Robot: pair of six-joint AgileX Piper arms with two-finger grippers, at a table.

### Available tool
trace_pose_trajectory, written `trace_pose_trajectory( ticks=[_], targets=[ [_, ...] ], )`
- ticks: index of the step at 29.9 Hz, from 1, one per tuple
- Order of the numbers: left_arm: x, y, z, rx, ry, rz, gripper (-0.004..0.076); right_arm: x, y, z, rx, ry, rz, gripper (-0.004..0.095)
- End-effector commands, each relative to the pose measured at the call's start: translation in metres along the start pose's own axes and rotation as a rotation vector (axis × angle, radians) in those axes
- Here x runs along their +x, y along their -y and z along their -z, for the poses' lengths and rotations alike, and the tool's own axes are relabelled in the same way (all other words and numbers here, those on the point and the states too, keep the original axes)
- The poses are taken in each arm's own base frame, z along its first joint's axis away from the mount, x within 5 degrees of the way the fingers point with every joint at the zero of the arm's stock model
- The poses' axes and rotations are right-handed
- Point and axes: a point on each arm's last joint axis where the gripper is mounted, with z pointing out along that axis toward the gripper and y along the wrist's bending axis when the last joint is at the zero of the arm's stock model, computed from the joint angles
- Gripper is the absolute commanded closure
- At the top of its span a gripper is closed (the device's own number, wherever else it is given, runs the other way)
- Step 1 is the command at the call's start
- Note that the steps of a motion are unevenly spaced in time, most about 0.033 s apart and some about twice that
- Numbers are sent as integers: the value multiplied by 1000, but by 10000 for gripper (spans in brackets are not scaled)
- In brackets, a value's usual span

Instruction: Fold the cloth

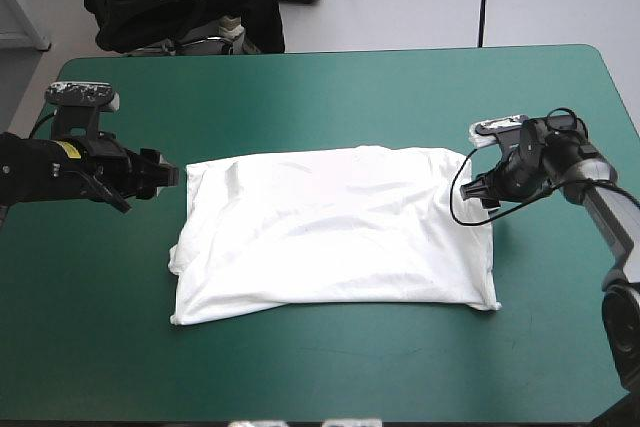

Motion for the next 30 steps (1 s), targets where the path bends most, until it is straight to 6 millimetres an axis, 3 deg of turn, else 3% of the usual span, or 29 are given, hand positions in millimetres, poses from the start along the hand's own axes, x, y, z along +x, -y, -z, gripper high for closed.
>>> trace_pose_trajectory(
  ticks=[1,8,15,18,21,27,30],
  targets=[
    [2,6,15,29,3,8,263,-13,8,5,23,92,-11,343],
    [2,7,15,33,-6,16,264,-24,10,-19,13,56,1,433],
    [3,8,16,40,-3,18,270,-19,7,-49,-46,-49,-16,685],
    [3,8,17,40,-1,20,270,-20,7,-50,-54,-48,-22,813],
    [4,7,19,29,6,15,270,-23,7,-42,-50,-27,-23,924],
    [4,5,19,4,4,8,270,-37,7,3,-72,61,-13,925],
    [4,5,19,4,4,8,272,-41,-1,27,-167,117,-14,925]
  ],
)
